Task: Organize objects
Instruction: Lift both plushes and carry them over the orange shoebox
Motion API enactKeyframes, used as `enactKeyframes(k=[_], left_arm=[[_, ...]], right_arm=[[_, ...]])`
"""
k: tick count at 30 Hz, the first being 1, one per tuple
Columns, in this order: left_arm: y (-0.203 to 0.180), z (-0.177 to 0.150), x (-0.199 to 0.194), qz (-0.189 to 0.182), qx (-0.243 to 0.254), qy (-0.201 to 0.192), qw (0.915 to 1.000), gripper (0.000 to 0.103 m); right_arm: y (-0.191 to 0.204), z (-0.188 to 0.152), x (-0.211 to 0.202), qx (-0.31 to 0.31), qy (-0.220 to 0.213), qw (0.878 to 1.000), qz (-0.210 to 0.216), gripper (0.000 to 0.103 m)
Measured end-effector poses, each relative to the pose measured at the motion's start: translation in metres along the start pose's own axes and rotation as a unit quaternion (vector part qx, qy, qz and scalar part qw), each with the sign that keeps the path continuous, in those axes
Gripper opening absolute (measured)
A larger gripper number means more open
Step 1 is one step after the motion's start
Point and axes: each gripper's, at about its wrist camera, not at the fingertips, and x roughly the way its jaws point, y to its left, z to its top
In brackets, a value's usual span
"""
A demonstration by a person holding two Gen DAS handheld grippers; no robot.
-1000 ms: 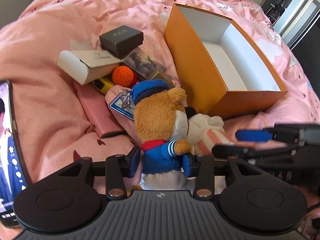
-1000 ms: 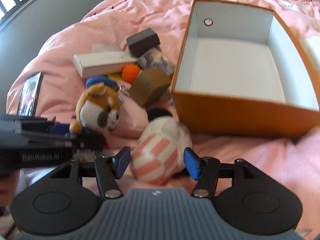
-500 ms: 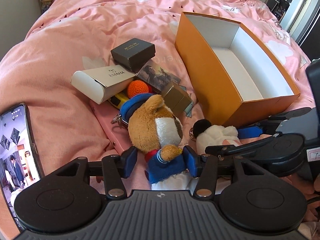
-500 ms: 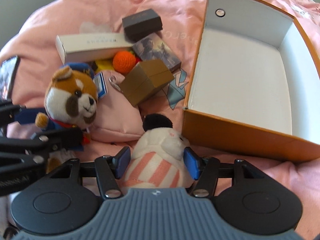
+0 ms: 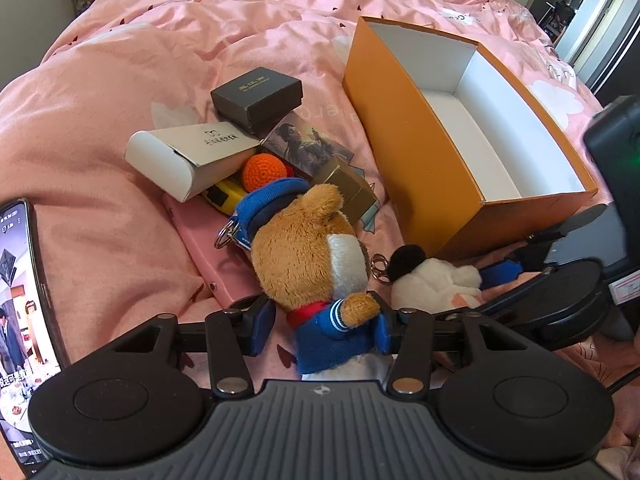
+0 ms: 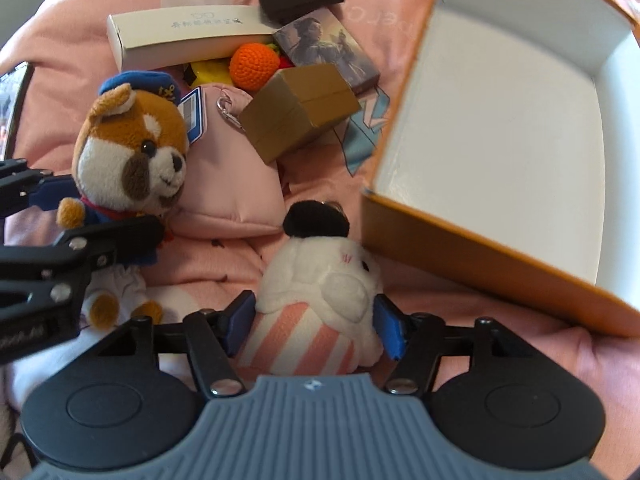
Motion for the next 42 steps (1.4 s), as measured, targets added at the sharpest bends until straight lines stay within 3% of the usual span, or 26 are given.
enactKeyframes(k=[4, 8, 18, 25, 32, 37, 42], left_arm=[[-0.001, -0.002, -0.001, 0.001, 0.004, -0.005, 1.0000, 0.051], [0.002, -0.002, -0.003, -0.005, -0.001, -0.010, 0.9999, 0.048], [-0.002, 0.003, -0.033, -0.015, -0.002, -0.047, 0.9988, 0.045], [-0.014, 0.020, -0.061, -0.041, 0.008, -0.089, 0.9952, 0.045], [-0.035, 0.059, -0.072, -0.104, 0.022, -0.113, 0.9879, 0.045], [-0.070, 0.092, -0.053, -0.134, 0.054, -0.112, 0.9831, 0.045], [-0.098, 0.115, -0.017, -0.174, 0.048, -0.088, 0.9796, 0.045]], right_arm=[[-0.009, -0.013, -0.009, 0.025, -0.011, 0.999, 0.023, 0.058], [-0.016, -0.027, -0.026, 0.044, -0.050, 0.997, 0.044, 0.054], [-0.008, -0.046, -0.080, 0.014, -0.157, 0.986, 0.062, 0.052], [-0.011, -0.052, -0.125, 0.008, -0.243, 0.966, 0.087, 0.051], [-0.028, -0.047, -0.168, 0.005, -0.315, 0.949, 0.018, 0.051], [-0.068, -0.033, -0.169, 0.043, -0.318, 0.947, -0.021, 0.051], [-0.111, -0.021, -0.155, 0.084, -0.311, 0.946, -0.042, 0.051]])
